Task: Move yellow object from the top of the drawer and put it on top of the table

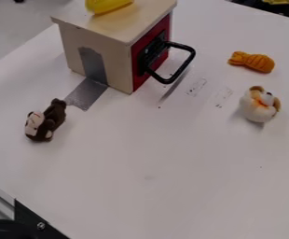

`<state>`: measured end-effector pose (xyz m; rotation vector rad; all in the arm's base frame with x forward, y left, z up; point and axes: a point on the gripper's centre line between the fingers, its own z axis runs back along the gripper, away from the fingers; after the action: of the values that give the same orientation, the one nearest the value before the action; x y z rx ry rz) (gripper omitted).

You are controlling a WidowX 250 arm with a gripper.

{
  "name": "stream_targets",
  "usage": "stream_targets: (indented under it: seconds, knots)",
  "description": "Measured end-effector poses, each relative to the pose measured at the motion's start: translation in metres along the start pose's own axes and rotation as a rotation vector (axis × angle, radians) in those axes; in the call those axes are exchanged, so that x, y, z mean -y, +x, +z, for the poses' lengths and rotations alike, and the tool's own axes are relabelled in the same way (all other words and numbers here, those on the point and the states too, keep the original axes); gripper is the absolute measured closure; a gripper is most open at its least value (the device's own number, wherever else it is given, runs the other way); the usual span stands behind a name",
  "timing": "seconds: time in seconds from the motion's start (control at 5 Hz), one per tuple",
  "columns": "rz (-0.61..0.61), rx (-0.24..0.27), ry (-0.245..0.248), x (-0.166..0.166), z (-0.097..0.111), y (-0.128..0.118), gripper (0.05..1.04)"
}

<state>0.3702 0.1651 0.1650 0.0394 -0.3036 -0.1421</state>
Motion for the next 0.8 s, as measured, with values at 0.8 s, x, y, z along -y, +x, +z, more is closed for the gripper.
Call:
stream_targets:
  seconds: [0.8]
  knots:
    - [-0.135,-0.169,-0.147,0.016,-0.066,0.019,0.153]
